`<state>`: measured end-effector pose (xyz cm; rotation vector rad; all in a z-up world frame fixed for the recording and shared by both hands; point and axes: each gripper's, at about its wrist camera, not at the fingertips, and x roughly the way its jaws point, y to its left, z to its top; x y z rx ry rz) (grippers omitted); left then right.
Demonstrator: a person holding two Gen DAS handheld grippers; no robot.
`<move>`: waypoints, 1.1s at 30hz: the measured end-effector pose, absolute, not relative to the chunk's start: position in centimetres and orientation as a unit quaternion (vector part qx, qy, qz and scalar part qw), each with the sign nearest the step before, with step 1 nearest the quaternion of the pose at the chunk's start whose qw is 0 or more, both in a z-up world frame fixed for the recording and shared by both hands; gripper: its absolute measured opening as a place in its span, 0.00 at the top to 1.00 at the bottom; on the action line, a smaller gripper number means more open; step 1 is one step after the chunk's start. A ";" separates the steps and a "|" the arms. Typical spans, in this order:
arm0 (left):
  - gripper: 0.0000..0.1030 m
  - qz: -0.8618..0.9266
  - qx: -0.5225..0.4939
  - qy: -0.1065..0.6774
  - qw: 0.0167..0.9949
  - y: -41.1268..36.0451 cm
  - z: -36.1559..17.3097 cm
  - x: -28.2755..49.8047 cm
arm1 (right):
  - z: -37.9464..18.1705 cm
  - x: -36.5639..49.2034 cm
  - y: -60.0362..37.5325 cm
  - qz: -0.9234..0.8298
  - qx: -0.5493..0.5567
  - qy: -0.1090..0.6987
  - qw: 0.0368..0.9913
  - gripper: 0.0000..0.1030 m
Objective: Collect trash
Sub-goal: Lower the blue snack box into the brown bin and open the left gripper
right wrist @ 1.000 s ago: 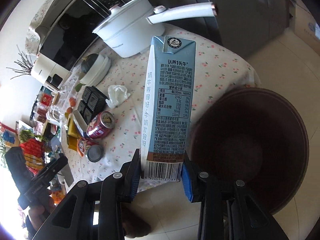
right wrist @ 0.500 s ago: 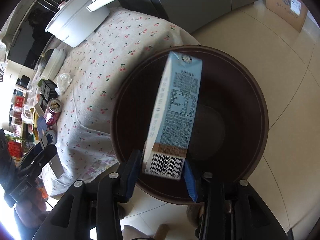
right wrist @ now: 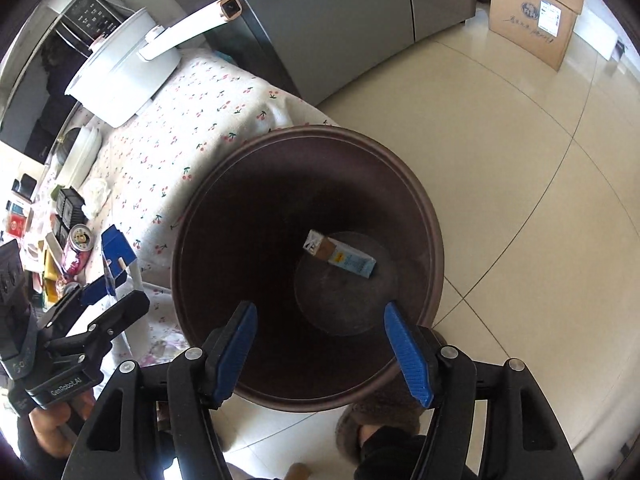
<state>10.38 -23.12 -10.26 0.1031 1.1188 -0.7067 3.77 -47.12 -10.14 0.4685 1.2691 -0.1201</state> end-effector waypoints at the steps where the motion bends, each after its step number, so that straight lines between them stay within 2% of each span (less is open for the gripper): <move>1: 0.22 -0.332 0.049 0.518 0.787 -23.4 -10.3 10.4 | -10.1 3.7 -47.2 -0.058 0.216 0.586 0.779 0.34; 9: 0.21 -0.366 0.036 0.496 0.787 -24.4 -10.0 10.8 | -9.4 3.0 -48.2 -0.074 0.206 0.572 0.790 0.33; 12: 0.15 -0.363 0.031 0.493 0.790 -24.2 -9.7 11.2 | -9.1 2.8 -48.3 -0.087 0.196 0.567 0.795 0.33; 15: 0.02 -0.342 0.039 0.488 0.802 -23.5 -9.1 11.5 | -8.9 3.0 -48.0 -0.090 0.189 0.566 0.798 0.32; 33: 0.02 -0.237 0.030 0.491 0.838 -13.3 -6.3 12.1 | -7.2 5.4 -42.8 -0.065 0.157 0.556 0.813 0.26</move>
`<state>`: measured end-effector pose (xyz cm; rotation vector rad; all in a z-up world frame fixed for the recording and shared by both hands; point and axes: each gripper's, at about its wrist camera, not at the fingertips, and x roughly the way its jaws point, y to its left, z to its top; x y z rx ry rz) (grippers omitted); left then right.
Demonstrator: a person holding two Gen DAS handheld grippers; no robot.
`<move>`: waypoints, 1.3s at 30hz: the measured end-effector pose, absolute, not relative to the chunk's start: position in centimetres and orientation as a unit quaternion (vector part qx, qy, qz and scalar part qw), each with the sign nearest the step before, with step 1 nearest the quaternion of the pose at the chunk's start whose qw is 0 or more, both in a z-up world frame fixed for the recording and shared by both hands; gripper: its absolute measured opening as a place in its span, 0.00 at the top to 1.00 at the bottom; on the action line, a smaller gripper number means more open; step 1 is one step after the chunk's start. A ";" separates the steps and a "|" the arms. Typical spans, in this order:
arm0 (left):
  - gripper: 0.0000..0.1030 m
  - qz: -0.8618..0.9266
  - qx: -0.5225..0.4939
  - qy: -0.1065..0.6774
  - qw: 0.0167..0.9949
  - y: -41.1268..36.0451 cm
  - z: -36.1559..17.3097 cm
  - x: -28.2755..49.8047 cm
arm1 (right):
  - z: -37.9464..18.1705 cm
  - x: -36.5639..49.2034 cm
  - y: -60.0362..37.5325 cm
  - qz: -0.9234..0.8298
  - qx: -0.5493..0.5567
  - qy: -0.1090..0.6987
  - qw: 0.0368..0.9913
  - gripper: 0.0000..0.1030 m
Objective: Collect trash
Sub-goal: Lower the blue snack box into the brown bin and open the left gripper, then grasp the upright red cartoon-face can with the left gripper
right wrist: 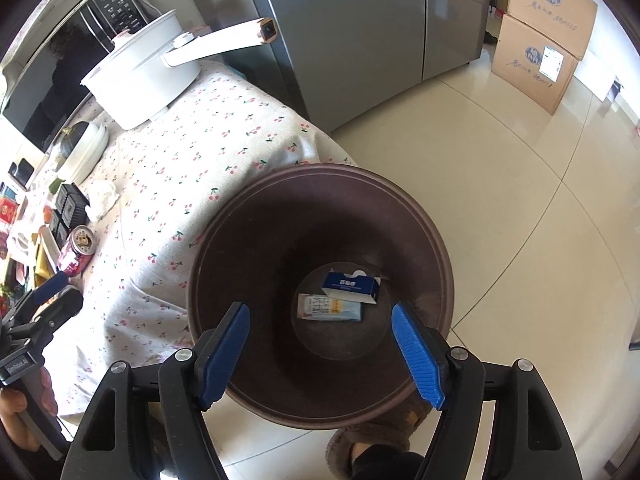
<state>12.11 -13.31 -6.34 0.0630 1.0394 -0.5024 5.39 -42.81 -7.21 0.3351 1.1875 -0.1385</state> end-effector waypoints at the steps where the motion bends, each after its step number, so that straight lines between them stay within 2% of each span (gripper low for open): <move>1: 0.02 -0.231 0.029 0.491 0.839 -12.6 -6.2 12.1 | -7.1 5.6 -42.3 -0.061 0.155 0.555 0.815 0.26; 15: 0.02 -0.133 -0.001 0.498 0.857 -1.6 -5.0 11.3 | -5.1 9.8 -32.5 0.015 0.108 0.550 0.828 0.21; 23: 0.02 -0.067 -0.078 0.526 0.844 5.4 -5.5 11.9 | -4.8 12.0 -27.7 0.050 0.095 0.553 0.826 0.20; 30: 0.02 -0.043 -0.146 0.549 0.821 7.0 -7.5 13.4 | -4.9 13.1 -25.0 0.071 0.082 0.557 0.823 0.20; 32: 0.05 -0.038 -0.170 0.557 0.812 6.6 -8.4 13.9 | -5.0 13.3 -24.8 0.072 0.081 0.559 0.822 0.20; 36: 0.18 -0.031 -0.206 0.568 0.796 5.3 -10.4 15.2 | -5.1 13.5 -24.8 0.069 0.081 0.560 0.821 0.20; 39: 0.20 -0.018 -0.228 0.571 0.788 4.5 -11.5 15.9 | -5.2 13.7 -25.0 0.064 0.083 0.562 0.820 0.20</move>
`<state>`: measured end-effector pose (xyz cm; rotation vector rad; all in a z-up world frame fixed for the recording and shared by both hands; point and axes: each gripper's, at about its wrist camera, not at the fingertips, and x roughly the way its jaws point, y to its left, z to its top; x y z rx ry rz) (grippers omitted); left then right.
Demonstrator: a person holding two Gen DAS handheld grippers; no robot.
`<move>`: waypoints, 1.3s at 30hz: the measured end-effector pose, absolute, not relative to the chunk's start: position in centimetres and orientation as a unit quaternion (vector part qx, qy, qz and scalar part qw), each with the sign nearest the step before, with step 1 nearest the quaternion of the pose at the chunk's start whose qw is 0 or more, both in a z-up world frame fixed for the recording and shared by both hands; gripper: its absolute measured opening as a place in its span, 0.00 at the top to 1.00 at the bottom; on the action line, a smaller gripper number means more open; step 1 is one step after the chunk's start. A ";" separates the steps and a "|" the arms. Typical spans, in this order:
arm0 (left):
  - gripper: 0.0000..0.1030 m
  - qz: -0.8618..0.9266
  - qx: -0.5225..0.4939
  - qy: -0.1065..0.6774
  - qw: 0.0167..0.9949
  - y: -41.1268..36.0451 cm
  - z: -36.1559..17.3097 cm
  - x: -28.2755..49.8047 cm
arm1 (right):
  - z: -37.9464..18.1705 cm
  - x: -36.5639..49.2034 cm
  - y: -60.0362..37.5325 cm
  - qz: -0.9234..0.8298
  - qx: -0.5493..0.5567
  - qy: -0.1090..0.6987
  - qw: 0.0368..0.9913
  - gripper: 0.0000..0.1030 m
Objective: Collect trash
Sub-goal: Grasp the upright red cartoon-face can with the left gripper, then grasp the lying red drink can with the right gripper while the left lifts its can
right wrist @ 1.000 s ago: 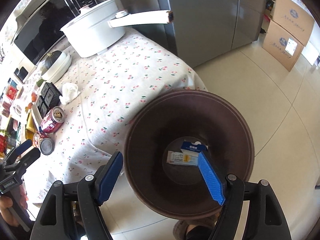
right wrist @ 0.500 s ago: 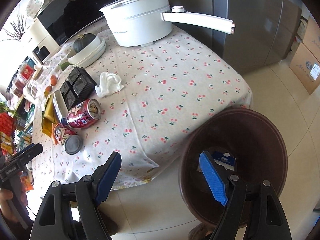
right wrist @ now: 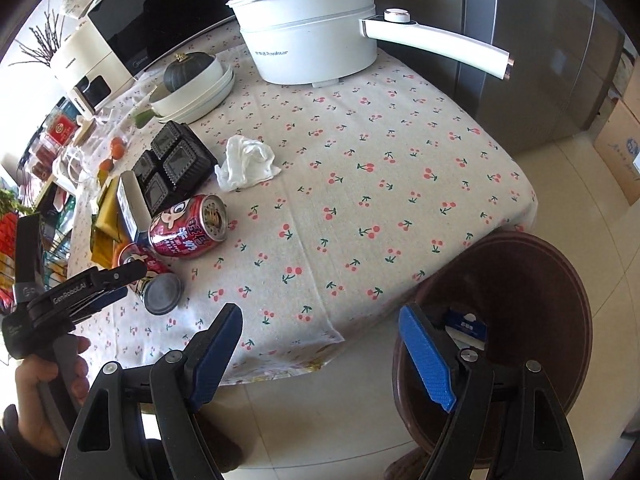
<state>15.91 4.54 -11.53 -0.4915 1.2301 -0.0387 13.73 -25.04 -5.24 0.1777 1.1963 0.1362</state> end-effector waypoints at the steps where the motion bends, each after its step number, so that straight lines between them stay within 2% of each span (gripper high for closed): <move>1: 0.21 -0.013 -0.238 0.572 0.785 4.5 -11.9 16.1 | -5.3 13.8 -25.1 0.062 0.084 0.563 0.820 0.20; 2: 0.22 -0.009 -0.247 0.572 0.782 4.5 -12.1 16.2 | -5.4 13.9 -25.1 0.061 0.085 0.564 0.819 0.20; 7: 0.41 -0.010 -0.262 0.566 0.782 5.3 -11.9 16.1 | -5.9 14.7 -24.1 0.062 0.068 0.572 0.815 0.20; 9: 0.43 -0.022 -0.252 0.565 0.786 5.6 -11.4 15.7 | -5.9 15.1 -23.0 0.074 0.056 0.573 0.814 0.20; 13: 0.44 -0.040 -0.218 0.555 0.802 6.8 -10.1 14.6 | -5.7 16.1 -20.0 0.105 0.050 0.568 0.815 0.11; 16: 0.45 -0.044 -0.203 0.546 0.812 8.1 -9.4 13.8 | -5.9 17.1 -16.8 0.131 0.044 0.563 0.815 0.09; 17: 0.45 -0.042 -0.198 0.543 0.815 8.6 -9.3 13.5 | -6.1 17.3 -15.8 0.136 0.038 0.560 0.816 0.01; 18: 0.45 -0.038 -0.193 0.541 0.818 8.9 -9.2 13.4 | -6.3 17.6 -14.7 0.139 0.029 0.556 0.819 0.00; 27: 0.45 -0.020 -0.194 0.516 0.834 12.6 -8.0 11.8 | -8.9 19.7 -8.5 0.120 -0.010 0.541 0.832 0.00; 39: 0.45 -0.026 -0.203 0.500 0.842 13.9 -7.0 11.1 | -11.9 22.2 -8.1 0.065 0.010 0.546 0.836 0.00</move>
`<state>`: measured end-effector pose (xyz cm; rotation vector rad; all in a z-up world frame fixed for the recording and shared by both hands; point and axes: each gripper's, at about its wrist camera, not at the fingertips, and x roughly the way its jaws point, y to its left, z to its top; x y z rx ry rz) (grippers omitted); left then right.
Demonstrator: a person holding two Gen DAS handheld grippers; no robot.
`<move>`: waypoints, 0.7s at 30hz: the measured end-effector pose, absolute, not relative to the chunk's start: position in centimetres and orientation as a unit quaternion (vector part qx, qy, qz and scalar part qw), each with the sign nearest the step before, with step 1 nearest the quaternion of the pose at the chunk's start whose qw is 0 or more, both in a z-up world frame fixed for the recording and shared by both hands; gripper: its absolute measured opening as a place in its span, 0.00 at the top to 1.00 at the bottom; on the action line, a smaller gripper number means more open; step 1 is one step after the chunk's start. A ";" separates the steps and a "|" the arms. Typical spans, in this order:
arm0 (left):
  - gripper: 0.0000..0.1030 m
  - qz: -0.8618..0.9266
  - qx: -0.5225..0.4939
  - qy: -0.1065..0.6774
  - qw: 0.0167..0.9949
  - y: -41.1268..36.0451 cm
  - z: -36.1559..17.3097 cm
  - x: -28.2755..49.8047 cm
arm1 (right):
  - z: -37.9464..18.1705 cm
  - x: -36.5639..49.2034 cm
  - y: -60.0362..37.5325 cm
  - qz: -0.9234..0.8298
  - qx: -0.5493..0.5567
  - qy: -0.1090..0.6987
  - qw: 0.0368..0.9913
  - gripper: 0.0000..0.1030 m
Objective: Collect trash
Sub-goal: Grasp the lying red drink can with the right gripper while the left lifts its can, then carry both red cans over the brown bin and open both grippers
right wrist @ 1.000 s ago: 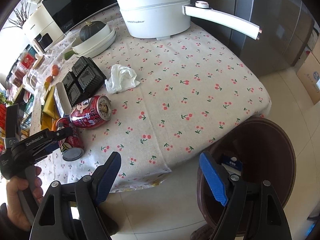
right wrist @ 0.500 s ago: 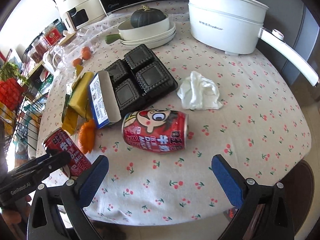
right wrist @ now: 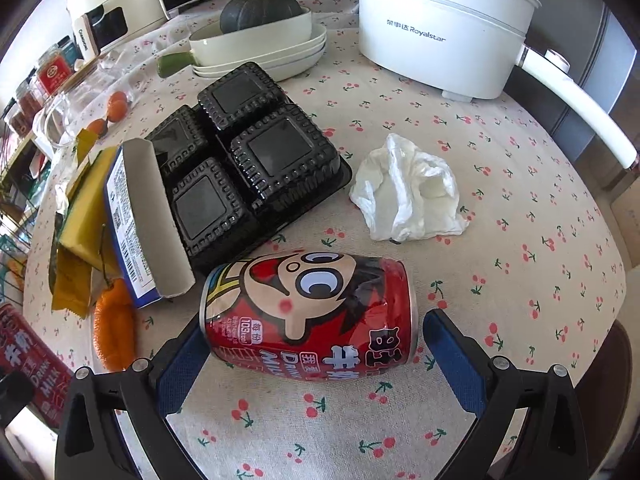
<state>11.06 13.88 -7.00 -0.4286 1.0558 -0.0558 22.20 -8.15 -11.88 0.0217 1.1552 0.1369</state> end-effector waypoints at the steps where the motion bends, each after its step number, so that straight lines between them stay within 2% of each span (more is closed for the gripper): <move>1: 0.45 -0.027 -0.203 0.499 0.842 13.8 -6.9 11.1 | -11.8 22.2 -8.3 0.069 0.020 0.543 0.837 0.04; 2: 0.45 -0.029 -0.204 0.498 0.843 13.9 -6.9 10.9 | -11.6 22.1 -8.4 0.075 0.023 0.543 0.836 0.11; 10: 0.45 -0.042 -0.202 0.490 0.847 12.9 -6.3 11.0 | -9.6 20.3 -9.1 0.103 0.004 0.547 0.831 0.12; 16: 0.45 -0.058 -0.192 0.489 0.849 11.1 -5.9 11.4 | -7.5 18.5 -13.0 0.112 0.048 0.552 0.825 0.12; 21: 0.45 -0.071 -0.185 0.488 0.850 9.4 -5.6 11.9 | -5.6 16.8 -16.6 0.098 0.041 0.537 0.837 0.12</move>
